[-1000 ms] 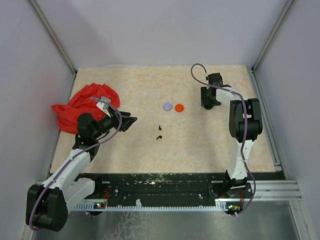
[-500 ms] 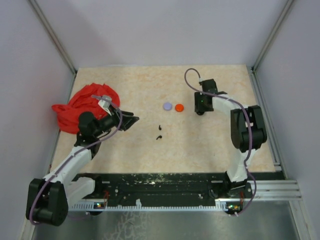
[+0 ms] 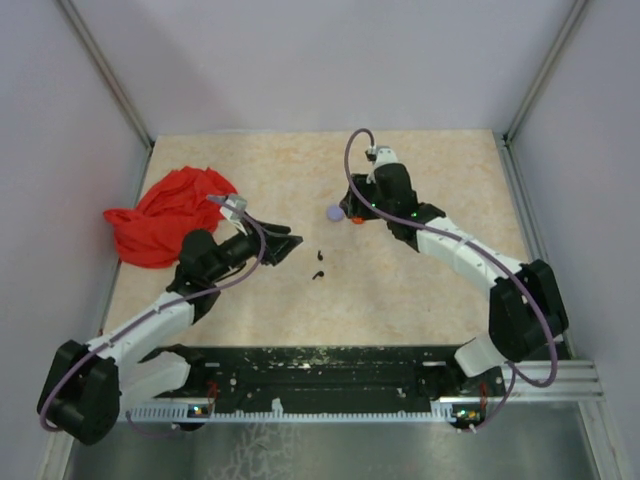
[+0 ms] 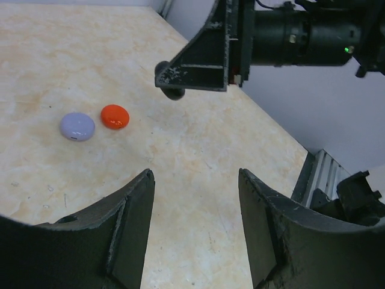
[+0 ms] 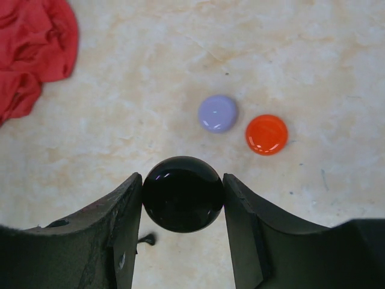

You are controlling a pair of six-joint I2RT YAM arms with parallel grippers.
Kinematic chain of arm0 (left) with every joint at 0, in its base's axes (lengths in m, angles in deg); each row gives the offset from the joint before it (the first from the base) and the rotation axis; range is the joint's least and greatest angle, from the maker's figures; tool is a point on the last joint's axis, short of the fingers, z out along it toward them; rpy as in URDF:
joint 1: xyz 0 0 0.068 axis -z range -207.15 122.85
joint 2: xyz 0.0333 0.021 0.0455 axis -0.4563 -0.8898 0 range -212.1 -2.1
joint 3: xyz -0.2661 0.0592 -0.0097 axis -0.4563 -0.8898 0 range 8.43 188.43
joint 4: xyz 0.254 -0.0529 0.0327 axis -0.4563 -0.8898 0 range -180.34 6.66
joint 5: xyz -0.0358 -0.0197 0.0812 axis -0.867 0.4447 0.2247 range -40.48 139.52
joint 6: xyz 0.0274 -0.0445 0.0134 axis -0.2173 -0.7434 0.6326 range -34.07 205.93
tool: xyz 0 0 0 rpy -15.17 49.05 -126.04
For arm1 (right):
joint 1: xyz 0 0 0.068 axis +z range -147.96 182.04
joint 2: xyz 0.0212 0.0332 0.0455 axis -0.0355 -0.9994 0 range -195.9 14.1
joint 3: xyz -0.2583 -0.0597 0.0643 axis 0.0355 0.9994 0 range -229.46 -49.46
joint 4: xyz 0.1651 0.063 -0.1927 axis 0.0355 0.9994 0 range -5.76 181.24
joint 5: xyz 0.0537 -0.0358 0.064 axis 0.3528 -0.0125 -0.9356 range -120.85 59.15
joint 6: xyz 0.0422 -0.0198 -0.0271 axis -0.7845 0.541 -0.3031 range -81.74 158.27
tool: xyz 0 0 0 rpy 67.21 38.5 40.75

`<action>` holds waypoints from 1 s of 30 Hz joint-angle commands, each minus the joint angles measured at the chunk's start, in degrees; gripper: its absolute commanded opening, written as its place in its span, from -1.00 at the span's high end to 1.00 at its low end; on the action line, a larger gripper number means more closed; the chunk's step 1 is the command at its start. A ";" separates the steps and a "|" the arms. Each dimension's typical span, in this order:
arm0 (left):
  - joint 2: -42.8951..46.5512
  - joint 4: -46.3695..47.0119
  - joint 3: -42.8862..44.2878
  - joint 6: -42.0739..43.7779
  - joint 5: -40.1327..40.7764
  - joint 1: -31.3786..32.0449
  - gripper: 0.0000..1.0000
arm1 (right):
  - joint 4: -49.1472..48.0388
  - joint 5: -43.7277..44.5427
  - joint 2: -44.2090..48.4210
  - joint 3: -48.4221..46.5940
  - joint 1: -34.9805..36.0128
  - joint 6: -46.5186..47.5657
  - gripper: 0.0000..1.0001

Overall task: Insert the wireless bluetooth earbuds into the charging case
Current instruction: Pick up the charging case at the center of the board.

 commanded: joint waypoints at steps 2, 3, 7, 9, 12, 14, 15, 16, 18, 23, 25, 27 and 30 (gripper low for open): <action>-1.01 6.64 0.49 -0.61 11.78 4.67 -0.26 | -9.53 -0.15 7.30 3.63 4.89 -7.21 0.17; -1.37 8.00 0.21 -0.72 13.42 5.59 -0.26 | -10.77 -0.37 8.36 4.37 5.66 -8.35 0.17; -3.48 14.37 -0.86 -1.11 19.36 9.33 -0.22 | -16.97 -0.95 12.15 7.90 8.44 -12.75 0.18; -4.80 16.22 -0.63 -0.92 21.19 11.12 -0.19 | -19.25 -1.05 13.32 8.96 9.63 -14.53 0.18; -6.50 18.38 -0.39 -0.29 24.61 13.82 -0.16 | -21.44 -1.23 14.36 9.79 10.78 -16.46 0.17; -7.63 20.46 -0.55 0.89 26.56 15.79 -0.14 | -22.82 -1.92 14.68 10.19 11.22 -17.67 0.17; -8.24 21.17 -0.34 1.27 27.29 16.56 -0.13 | -23.67 -2.19 14.85 10.56 11.55 -18.46 0.18; -8.90 21.80 -0.18 1.74 27.96 17.29 -0.12 | -24.47 -2.43 14.97 10.90 11.88 -19.01 0.18; -10.16 23.69 -0.07 2.65 29.41 18.48 -0.10 | -25.40 -2.33 15.06 11.26 12.92 -19.73 0.18; -13.01 28.54 0.47 4.68 34.73 20.44 -0.02 | -26.92 -0.72 15.36 12.35 14.60 -20.59 0.18; -13.63 28.68 0.86 5.67 37.10 21.19 0.02 | -27.19 -0.53 15.68 12.70 15.04 -20.72 0.18; -14.02 29.82 0.79 6.56 39.34 21.59 0.07 | -26.96 -0.56 15.68 12.54 15.33 -20.52 0.18; -14.06 32.18 0.38 7.50 41.73 22.14 0.15 | -26.90 -0.41 15.73 12.82 15.44 -20.50 0.18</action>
